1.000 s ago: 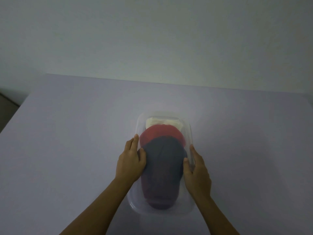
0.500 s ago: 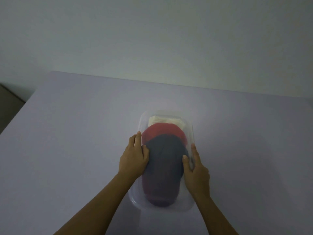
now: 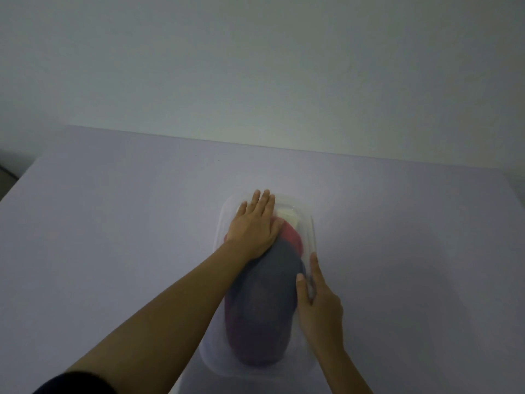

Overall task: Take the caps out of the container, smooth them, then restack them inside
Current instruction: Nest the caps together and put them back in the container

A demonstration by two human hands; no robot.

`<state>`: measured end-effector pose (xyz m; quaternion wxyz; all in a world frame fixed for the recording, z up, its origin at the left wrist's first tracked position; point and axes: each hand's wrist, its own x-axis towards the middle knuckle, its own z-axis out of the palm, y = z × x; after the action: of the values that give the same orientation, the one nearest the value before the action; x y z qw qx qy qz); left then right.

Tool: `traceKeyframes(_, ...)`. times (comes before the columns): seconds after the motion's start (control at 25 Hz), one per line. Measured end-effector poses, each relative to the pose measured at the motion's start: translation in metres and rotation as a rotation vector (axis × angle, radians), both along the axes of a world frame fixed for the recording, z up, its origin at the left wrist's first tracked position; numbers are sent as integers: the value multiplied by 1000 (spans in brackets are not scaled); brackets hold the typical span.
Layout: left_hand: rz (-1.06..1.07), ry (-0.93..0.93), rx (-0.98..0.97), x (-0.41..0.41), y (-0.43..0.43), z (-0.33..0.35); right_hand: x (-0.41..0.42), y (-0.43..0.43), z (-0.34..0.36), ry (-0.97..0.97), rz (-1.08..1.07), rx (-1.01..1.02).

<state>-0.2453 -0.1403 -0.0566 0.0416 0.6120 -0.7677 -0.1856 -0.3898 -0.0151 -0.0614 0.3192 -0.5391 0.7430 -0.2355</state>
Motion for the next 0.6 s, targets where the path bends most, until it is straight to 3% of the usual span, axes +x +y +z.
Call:
traceKeyframes(0.44,-28,-26,42,4,-5,1,-3,0,1,-5,-10,-58)
traceKeyframes(0.6,83,80,-12,13,23,8,-7,3,1,-80,-61,32)
